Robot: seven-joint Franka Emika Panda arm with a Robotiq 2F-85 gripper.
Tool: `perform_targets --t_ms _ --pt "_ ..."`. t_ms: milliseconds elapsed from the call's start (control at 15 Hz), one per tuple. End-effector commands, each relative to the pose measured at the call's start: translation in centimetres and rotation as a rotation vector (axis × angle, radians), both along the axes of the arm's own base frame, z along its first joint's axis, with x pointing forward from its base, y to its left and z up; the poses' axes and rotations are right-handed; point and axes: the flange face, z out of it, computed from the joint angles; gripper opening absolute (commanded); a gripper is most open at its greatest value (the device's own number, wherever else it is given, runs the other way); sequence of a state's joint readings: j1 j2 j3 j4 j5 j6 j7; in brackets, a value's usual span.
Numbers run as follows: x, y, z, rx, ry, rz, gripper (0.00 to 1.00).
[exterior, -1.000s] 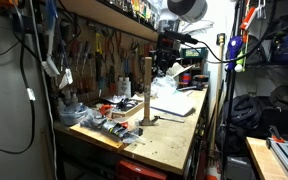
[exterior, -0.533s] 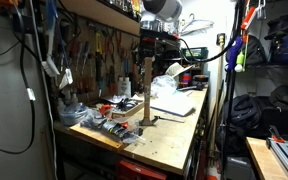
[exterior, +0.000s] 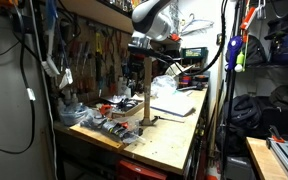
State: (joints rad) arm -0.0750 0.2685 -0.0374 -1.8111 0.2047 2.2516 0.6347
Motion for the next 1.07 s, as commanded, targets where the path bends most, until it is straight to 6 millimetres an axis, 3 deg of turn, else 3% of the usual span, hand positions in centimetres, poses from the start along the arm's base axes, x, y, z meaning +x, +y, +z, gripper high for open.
perform_targets --t_ms 0,333,1000 --pt "0.2 -1.1 -1.4 0.05 -0.03 -0.024 0.19" --pt "1.1 -1.9 -2.0 0.101 -0.091 -0.077 0.19" --pt "2.1 -1.4 -8.2 0.098 -0.003 -0.224 0.19"
